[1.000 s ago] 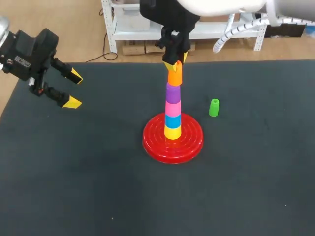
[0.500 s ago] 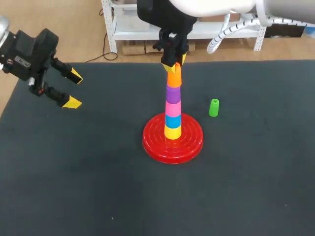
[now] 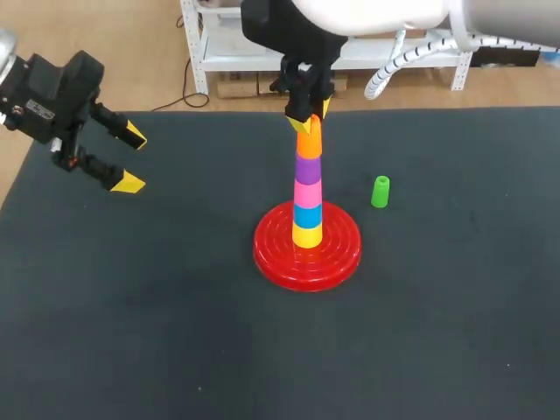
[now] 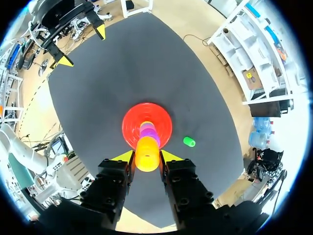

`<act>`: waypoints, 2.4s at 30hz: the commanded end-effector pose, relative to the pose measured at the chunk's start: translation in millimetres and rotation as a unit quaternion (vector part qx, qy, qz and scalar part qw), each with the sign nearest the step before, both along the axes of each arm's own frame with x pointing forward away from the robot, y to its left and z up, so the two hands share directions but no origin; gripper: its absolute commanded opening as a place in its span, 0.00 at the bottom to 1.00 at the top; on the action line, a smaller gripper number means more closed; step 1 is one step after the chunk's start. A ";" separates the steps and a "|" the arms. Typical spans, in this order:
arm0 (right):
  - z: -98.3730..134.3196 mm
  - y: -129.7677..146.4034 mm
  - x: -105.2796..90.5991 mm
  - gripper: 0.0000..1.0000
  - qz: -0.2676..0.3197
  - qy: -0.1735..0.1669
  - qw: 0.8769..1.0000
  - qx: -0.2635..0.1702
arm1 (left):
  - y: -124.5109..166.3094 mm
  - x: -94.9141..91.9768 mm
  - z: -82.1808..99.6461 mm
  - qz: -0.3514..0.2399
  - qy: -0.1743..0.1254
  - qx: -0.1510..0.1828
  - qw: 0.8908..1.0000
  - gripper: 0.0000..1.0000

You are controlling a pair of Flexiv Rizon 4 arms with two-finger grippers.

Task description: Pick up and stack the cylinders on the red base in this order: pink,purple,orange,green

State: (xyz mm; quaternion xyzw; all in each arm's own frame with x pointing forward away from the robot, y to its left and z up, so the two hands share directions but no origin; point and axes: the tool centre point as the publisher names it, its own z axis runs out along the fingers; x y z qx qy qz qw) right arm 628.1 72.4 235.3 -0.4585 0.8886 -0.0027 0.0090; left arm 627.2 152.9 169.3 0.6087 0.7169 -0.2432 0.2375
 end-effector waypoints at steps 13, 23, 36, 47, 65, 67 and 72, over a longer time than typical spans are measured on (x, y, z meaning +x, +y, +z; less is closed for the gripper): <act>-2.6 -3.0 5.5 0.00 -0.019 0.004 1.000 0.003 | 0.6 -0.4 -0.8 0.000 -0.001 -0.001 1.000 1.00; -9.1 0.9 1.8 0.00 -0.014 0.018 1.000 0.008 | 0.6 -0.4 -0.8 0.000 -0.001 -0.001 1.000 1.00; -18.5 2.1 -0.8 0.00 -0.016 0.027 0.999 -0.010 | 0.6 -0.4 -0.8 0.000 -0.001 -0.001 1.000 1.00; 43.7 -13.4 19.6 1.00 -0.065 -0.026 0.997 0.038 | 0.6 -0.4 -0.8 0.000 -0.001 -0.001 1.000 1.00; -10.0 -109.1 72.3 1.00 -0.248 -0.008 0.968 -0.046 | 0.6 -0.4 -0.8 0.000 -0.001 -0.001 1.000 1.00; -19.3 -114.7 74.2 1.00 -0.254 -0.002 0.966 -0.043 | 0.6 -0.4 -0.8 0.000 -0.001 -0.001 1.000 1.00; -41.5 -123.5 74.7 1.00 -0.273 0.007 0.961 -0.037 | 0.6 -0.4 -0.8 0.000 -0.001 -0.001 1.000 1.00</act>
